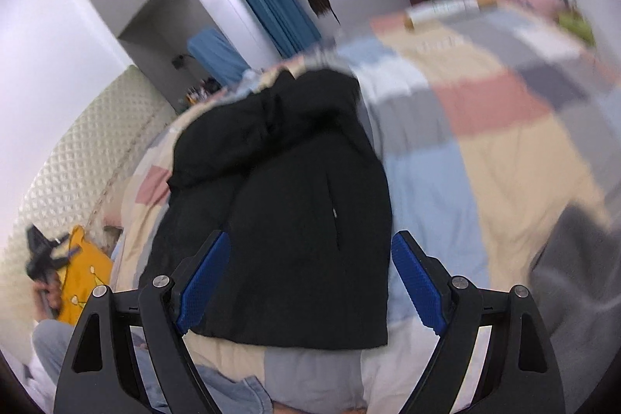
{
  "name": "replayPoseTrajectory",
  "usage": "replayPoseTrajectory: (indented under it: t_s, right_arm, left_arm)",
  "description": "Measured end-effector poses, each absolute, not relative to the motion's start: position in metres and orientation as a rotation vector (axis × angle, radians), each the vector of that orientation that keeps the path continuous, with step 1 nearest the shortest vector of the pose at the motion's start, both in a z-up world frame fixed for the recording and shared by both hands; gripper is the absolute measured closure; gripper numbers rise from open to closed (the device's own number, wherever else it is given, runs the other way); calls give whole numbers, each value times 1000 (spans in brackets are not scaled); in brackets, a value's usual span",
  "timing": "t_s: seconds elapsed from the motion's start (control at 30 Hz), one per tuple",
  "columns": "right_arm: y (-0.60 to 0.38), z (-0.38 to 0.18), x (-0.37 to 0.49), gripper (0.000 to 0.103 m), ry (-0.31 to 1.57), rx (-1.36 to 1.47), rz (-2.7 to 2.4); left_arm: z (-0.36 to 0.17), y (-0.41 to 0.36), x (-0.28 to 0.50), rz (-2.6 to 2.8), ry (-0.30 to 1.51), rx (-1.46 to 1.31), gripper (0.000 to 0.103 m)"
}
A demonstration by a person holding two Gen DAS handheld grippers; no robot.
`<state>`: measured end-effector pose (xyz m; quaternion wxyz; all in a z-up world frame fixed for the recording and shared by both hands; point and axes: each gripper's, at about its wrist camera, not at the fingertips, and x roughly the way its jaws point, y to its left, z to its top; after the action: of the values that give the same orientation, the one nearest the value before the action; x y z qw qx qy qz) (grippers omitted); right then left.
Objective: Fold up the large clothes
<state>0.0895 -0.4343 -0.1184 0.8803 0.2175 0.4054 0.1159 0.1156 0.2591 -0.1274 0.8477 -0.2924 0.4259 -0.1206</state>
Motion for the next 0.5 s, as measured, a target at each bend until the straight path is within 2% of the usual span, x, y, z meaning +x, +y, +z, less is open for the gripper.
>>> replayPoseTrajectory:
  t_s: [0.07,0.23,0.5]
  right_arm:
    - [-438,-147,95,19,895,496,243]
    - [-443,-212,108,19,1018,567,218]
    - [-418,-256,131,19,1116,613,317]
  left_arm:
    - [-168,252,121,-279,976,-679,22]
    - [-233,227,127,-307,1117,-699,22]
    - [-259,188,133,-364,1169,-700,17]
